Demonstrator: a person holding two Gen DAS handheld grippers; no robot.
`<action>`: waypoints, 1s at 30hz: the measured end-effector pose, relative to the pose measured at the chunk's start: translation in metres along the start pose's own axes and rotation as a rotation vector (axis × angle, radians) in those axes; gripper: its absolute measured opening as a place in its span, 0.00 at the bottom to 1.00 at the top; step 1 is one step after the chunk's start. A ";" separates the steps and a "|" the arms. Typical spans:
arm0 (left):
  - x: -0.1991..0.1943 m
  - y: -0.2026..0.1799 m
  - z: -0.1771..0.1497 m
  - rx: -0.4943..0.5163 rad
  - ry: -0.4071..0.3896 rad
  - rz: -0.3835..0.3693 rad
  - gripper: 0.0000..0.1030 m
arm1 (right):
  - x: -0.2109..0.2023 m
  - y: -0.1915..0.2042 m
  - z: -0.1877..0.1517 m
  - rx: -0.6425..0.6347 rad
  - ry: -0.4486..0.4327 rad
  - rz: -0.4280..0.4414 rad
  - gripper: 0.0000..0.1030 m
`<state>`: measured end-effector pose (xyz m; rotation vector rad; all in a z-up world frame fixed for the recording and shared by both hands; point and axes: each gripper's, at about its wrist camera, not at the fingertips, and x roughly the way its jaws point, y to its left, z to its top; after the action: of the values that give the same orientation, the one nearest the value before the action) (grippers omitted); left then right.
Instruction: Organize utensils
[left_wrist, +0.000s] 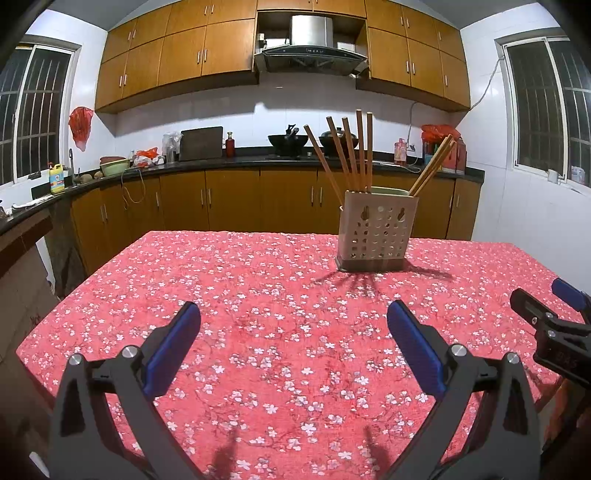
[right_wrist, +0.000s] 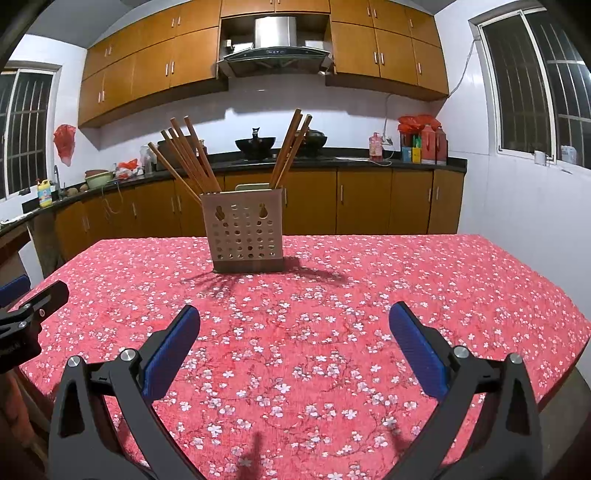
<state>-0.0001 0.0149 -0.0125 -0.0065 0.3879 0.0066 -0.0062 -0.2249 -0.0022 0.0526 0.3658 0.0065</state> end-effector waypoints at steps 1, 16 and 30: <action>0.000 0.000 0.000 0.000 0.000 0.000 0.96 | 0.000 0.000 0.000 0.001 0.000 0.000 0.98; 0.000 -0.001 0.000 -0.002 0.000 0.001 0.96 | 0.001 -0.001 0.000 0.003 0.002 0.001 0.98; 0.000 -0.003 0.000 -0.002 0.003 0.002 0.96 | 0.001 0.000 -0.001 0.005 0.005 0.002 0.98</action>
<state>0.0001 0.0118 -0.0125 -0.0083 0.3909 0.0091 -0.0053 -0.2253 -0.0037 0.0577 0.3704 0.0082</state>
